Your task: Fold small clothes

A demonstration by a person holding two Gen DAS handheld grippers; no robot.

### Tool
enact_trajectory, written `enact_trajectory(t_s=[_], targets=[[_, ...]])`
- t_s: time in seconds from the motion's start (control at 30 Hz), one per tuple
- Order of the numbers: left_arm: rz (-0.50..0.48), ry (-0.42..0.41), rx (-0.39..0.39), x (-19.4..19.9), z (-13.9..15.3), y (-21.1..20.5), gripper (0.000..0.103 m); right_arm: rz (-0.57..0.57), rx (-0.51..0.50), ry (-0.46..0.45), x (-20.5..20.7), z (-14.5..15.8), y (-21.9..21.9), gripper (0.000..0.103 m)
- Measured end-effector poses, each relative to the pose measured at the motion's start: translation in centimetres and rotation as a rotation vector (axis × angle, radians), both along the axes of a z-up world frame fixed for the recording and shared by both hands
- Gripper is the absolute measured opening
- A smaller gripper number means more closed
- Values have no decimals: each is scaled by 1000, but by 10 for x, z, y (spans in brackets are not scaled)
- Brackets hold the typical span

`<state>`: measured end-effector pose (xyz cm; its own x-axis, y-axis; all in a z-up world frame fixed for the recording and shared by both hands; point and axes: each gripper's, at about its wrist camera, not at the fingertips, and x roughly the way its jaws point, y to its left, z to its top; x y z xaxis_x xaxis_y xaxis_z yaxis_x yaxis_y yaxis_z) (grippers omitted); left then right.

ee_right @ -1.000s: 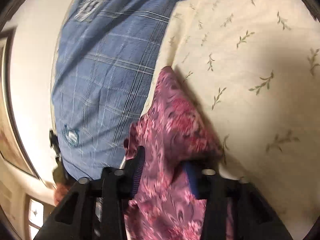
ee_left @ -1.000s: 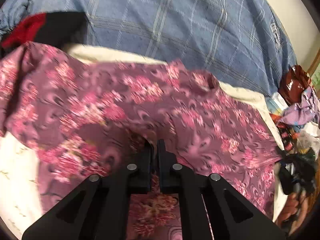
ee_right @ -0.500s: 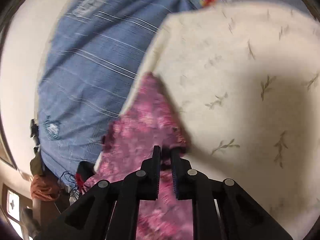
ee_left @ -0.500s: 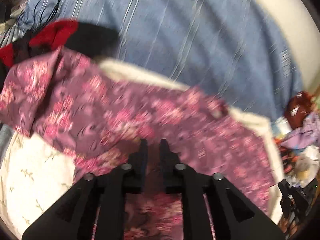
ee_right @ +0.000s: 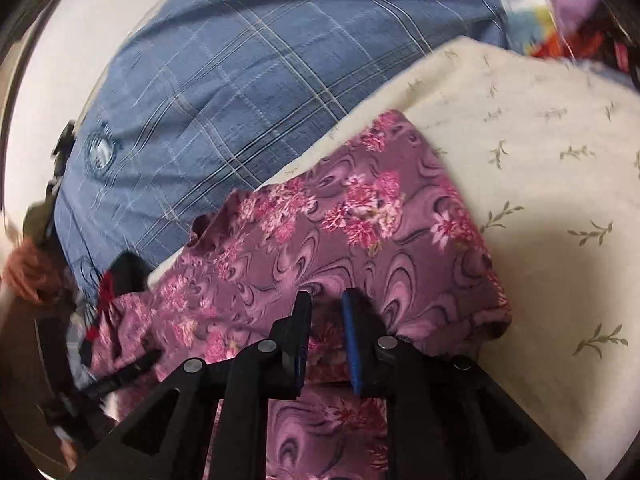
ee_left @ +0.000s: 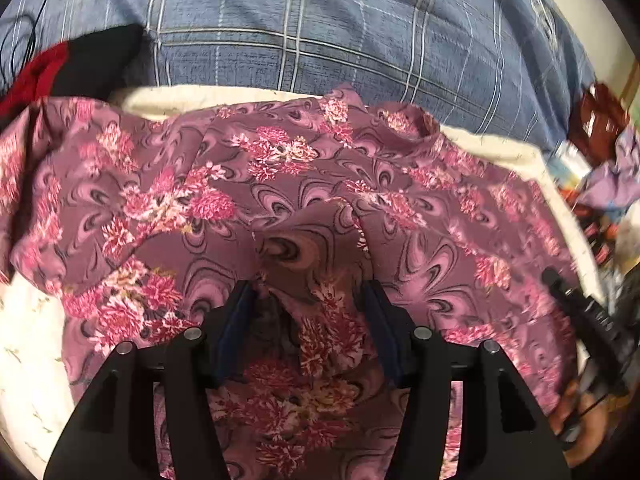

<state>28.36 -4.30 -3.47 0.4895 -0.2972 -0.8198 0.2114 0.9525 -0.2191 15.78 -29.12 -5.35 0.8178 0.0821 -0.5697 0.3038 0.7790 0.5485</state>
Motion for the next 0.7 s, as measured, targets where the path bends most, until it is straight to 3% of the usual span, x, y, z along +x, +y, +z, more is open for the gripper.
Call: enact_trajectory(t_s=[0.13, 0.2, 0.27, 0.47, 0.53, 0.7], targets=[[49, 7, -126, -1, 24, 34, 57, 1, 2, -7, 2, 1, 0, 18], [113, -8, -190, -4, 41, 67, 69, 2, 2, -12, 2, 2, 0, 18], [215, -12, -234, -1, 53, 110, 73, 4, 5, -20, -2, 2, -3, 19], [404, 37, -200, 1, 68, 231, 73, 3, 24, -44, -5, 0, -6, 19], [462, 53, -241, -1, 64, 265, 83, 3, 31, -50, -6, -1, -7, 19], [521, 173, -449, 7, 29, 307, 84, 3, 34, -53, -6, -1, -7, 19]])
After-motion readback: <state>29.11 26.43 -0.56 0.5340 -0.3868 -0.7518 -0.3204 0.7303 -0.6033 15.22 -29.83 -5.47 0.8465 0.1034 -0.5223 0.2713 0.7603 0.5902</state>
